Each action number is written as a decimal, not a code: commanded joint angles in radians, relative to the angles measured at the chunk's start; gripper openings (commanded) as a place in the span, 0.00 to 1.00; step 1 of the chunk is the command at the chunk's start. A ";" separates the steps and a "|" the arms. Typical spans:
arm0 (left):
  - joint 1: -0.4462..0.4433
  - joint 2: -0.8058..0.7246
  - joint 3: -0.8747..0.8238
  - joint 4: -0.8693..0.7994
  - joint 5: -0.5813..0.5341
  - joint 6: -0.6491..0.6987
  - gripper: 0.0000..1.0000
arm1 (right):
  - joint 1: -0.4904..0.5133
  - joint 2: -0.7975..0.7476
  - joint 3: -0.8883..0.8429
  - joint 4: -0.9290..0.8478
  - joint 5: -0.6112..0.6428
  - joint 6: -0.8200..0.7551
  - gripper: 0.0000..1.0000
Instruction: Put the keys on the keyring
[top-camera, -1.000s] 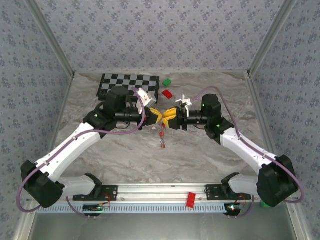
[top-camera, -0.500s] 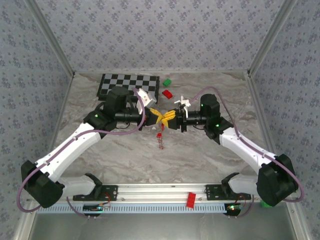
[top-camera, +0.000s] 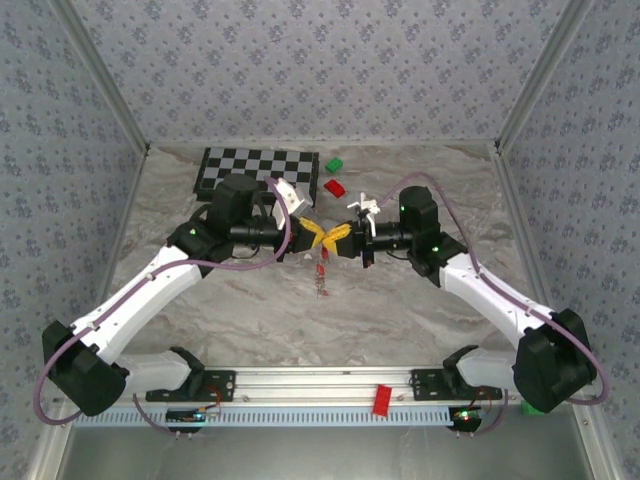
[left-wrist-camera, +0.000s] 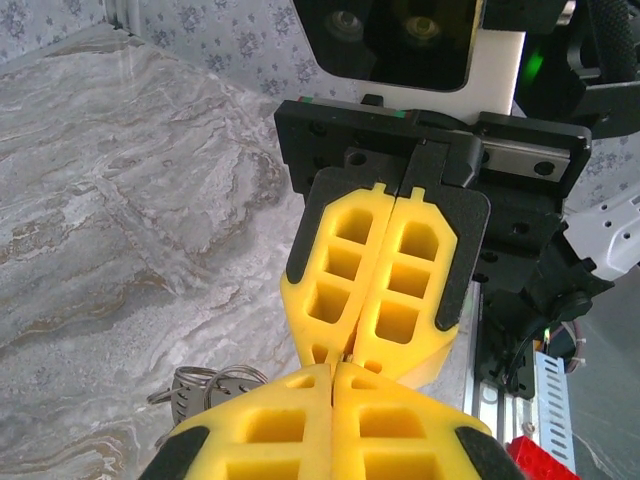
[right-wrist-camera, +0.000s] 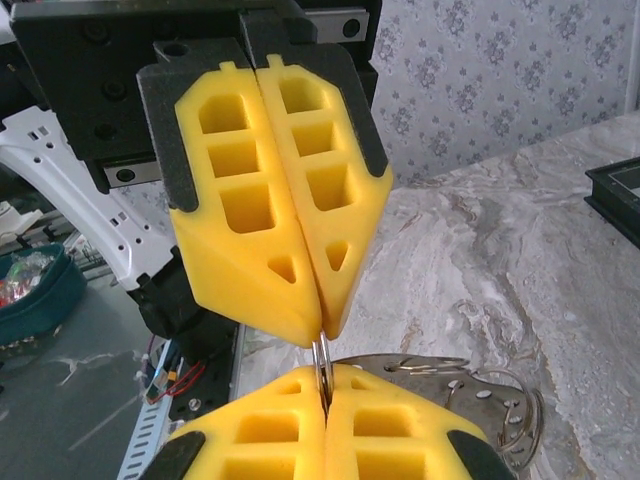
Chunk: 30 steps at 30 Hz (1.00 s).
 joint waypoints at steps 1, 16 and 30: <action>-0.001 -0.017 0.031 -0.023 0.002 0.024 0.13 | -0.007 -0.019 0.070 -0.161 -0.007 -0.113 0.00; 0.000 0.004 0.095 -0.210 -0.050 0.146 0.33 | 0.004 0.013 0.159 -0.403 0.022 -0.272 0.00; -0.015 0.033 0.094 -0.250 -0.057 0.202 0.38 | 0.038 0.047 0.206 -0.503 0.015 -0.329 0.00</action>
